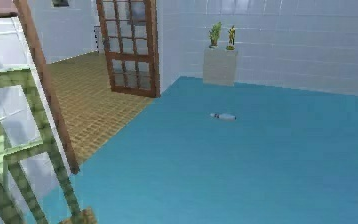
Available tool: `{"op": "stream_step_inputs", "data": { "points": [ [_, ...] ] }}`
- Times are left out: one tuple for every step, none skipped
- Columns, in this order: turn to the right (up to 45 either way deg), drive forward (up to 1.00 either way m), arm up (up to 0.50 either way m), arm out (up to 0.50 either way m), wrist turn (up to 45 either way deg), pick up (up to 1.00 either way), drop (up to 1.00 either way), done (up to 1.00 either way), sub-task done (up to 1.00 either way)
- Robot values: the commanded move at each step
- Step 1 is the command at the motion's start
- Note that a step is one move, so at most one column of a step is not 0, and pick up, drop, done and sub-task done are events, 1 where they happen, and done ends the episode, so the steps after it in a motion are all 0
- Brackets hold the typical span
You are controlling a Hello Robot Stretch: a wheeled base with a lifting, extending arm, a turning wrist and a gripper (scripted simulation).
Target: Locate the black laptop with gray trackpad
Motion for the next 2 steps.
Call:
{"op": "stream_step_inputs", "data": {
  "points": [
    [0.0,0.80,0.00,0.00,0.0,0.00,0.00,0.00,0.00],
    [-27.0,0.00,0.00,0.00,0.0,0.00,0.00,0.00,0.00]
  ]
}}
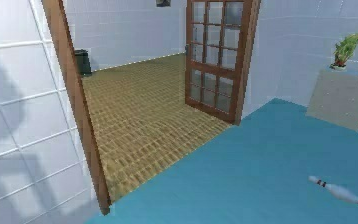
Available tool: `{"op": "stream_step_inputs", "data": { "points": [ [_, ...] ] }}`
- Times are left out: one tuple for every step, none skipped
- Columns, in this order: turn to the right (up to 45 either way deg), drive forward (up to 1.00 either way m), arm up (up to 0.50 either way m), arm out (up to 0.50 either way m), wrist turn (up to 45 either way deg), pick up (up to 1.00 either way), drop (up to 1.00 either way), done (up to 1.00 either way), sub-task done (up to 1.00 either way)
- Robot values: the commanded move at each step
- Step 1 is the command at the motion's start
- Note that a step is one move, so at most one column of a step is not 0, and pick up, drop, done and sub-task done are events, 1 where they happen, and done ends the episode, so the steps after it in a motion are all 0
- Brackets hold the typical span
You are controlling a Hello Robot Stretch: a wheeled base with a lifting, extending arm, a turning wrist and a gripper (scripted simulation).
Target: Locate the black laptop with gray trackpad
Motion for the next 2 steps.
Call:
{"op": "stream_step_inputs", "data": {
  "points": [
    [0.0,0.40,0.00,0.00,0.0,0.00,0.00,0.00,0.00],
    [18.0,0.00,0.00,0.00,0.0,0.00,0.00,0.00,0.00]
  ]
}}
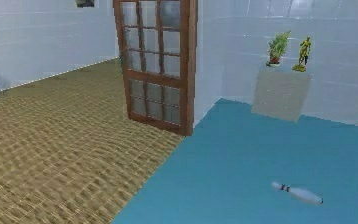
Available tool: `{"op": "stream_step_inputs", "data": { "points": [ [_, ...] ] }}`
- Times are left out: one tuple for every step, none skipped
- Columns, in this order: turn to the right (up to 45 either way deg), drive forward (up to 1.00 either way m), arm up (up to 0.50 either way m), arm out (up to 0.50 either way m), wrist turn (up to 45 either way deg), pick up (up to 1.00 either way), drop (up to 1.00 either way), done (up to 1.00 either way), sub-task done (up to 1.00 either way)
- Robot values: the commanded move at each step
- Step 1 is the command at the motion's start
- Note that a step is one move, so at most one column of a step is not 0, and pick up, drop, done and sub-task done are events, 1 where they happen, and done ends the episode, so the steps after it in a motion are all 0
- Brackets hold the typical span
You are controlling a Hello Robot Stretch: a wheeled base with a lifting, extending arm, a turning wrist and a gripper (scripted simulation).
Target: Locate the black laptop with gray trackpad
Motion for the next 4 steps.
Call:
{"op": "stream_step_inputs", "data": {
  "points": [
    [0.0,0.70,0.00,0.00,0.0,0.00,0.00,0.00,0.00],
    [-42.0,0.00,0.00,0.00,0.0,0.00,0.00,0.00,0.00],
    [0.0,1.00,0.00,0.00,0.0,0.00,0.00,0.00,0.00],
    [0.0,0.80,0.00,0.00,0.0,0.00,0.00,0.00,0.00]
  ]
}}
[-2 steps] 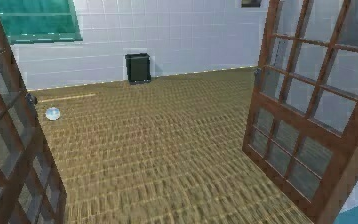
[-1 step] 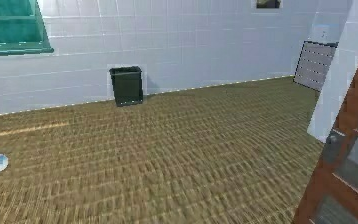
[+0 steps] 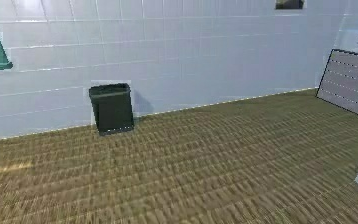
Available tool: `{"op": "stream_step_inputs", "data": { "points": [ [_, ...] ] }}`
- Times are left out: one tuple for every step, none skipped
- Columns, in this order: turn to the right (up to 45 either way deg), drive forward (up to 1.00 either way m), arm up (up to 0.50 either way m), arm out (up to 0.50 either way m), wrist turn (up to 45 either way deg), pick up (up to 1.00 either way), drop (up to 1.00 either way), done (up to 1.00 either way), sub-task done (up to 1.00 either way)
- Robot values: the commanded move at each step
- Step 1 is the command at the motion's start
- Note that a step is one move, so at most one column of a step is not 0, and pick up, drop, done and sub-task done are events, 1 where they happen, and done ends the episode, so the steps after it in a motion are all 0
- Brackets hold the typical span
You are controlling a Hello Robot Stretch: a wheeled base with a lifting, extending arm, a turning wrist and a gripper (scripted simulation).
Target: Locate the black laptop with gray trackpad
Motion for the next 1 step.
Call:
{"op": "stream_step_inputs", "data": {
  "points": [
    [33.0,0.00,0.00,0.00,0.0,0.00,0.00,0.00,0.00]
  ]
}}
